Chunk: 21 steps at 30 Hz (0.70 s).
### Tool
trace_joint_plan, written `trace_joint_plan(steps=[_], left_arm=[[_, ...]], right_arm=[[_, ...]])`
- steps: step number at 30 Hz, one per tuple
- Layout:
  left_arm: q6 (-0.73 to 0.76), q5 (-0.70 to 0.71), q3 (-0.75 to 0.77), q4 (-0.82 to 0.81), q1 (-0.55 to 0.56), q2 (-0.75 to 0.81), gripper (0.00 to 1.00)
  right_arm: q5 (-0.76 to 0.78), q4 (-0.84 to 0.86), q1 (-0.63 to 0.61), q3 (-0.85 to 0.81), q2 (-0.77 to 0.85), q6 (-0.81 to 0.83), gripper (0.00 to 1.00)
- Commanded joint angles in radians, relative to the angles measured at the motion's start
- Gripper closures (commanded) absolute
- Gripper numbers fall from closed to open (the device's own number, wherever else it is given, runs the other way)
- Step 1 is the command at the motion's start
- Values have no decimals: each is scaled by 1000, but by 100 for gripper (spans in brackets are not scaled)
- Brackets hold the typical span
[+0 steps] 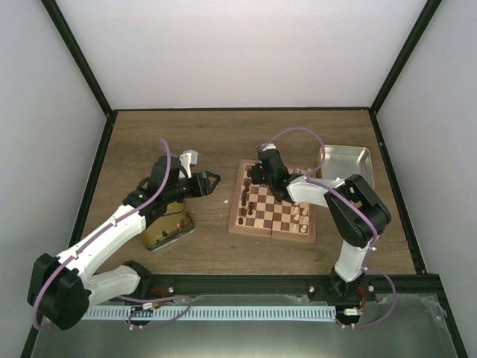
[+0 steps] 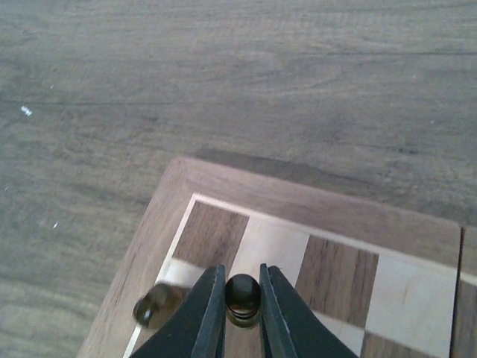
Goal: Set up the chess pieces on the board
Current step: Place the chess piece on the chessboard.
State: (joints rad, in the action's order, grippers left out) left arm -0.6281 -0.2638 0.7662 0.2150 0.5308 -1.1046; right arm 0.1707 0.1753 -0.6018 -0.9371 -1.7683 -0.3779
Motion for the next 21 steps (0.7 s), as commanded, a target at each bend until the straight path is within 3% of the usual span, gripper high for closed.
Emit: trace_joint_plan(steps=[1, 12, 21], left_arm=[[0, 2, -9, 1, -2, -2, 38], [2, 18, -11, 17, -3, 10, 38], [8, 27, -5, 33, -3, 8, 38]], right_arm=[[66, 28, 13, -79, -53, 7, 86], [86, -2, 16, -113, -107, 1, 85], [63, -37, 17, -134, -106, -1, 69]])
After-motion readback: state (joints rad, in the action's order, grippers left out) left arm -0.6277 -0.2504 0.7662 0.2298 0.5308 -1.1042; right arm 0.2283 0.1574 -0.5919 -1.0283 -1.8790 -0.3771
